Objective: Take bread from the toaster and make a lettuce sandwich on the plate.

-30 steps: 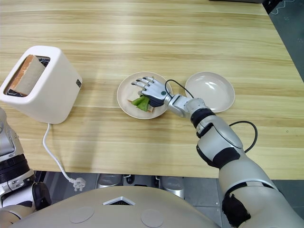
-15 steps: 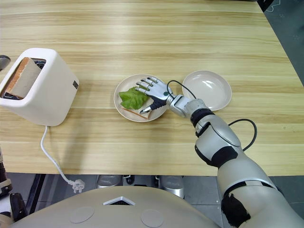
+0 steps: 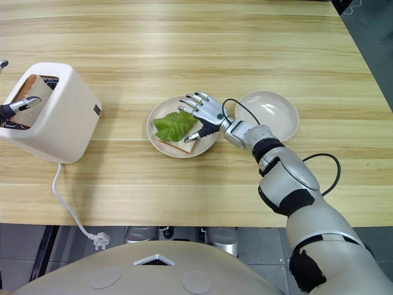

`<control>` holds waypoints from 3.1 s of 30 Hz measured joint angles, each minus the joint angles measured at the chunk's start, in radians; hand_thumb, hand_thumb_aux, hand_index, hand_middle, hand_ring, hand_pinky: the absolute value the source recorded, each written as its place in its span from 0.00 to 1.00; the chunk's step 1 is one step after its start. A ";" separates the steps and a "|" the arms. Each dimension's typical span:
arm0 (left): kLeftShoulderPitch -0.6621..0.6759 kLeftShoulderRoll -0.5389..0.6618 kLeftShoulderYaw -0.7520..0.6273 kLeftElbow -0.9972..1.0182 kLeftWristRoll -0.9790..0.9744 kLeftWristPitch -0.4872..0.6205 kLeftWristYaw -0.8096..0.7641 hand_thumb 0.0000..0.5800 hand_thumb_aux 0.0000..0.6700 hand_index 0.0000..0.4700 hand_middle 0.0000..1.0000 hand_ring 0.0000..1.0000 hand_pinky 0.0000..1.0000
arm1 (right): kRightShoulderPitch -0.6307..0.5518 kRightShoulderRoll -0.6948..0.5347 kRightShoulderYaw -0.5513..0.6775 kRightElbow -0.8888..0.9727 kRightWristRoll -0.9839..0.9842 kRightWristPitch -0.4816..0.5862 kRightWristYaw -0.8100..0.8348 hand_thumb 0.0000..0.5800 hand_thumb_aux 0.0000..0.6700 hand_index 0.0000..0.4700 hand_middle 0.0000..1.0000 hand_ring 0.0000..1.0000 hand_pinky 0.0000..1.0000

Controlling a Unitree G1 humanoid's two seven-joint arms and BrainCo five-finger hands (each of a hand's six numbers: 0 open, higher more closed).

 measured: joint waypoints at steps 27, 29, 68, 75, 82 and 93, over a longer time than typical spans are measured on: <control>-0.202 -0.028 -0.049 -0.052 -0.188 -0.141 0.148 1.00 1.00 0.98 1.00 1.00 1.00 | 0.070 -0.148 -0.212 -0.183 0.154 -0.067 -0.011 0.00 0.00 0.00 0.00 0.00 0.00; -0.263 -0.076 -0.041 -0.128 -0.287 -0.181 0.133 1.00 1.00 0.98 1.00 1.00 1.00 | 0.070 -0.142 -0.216 -0.187 0.157 -0.069 -0.011 0.00 0.00 0.00 0.00 0.00 0.00; -0.388 -0.875 -0.365 0.567 -0.792 -0.126 -0.271 1.00 1.00 0.98 1.00 1.00 1.00 | 0.098 -0.181 -0.301 -0.138 0.202 0.005 -0.013 0.00 0.00 0.00 0.00 0.00 0.00; -0.368 -0.852 -0.386 0.537 -0.741 -0.130 -0.236 1.00 1.00 0.98 1.00 1.00 1.00 | 0.101 -0.200 -0.287 -0.176 0.183 -0.028 -0.019 0.00 0.00 0.00 0.00 0.00 0.00; -0.394 -0.853 -0.388 0.592 -0.706 -0.175 -0.185 1.00 1.00 0.98 1.00 1.00 1.00 | 0.171 -0.216 -0.176 -0.347 0.079 -0.149 0.054 0.00 0.00 0.00 0.00 0.00 0.00; -0.415 -0.865 -0.389 0.648 -0.701 -0.218 -0.173 1.00 1.00 0.98 1.00 1.00 1.00 | 0.316 -0.286 -0.174 -0.630 0.120 -0.258 0.371 0.00 0.00 0.00 0.00 0.00 0.00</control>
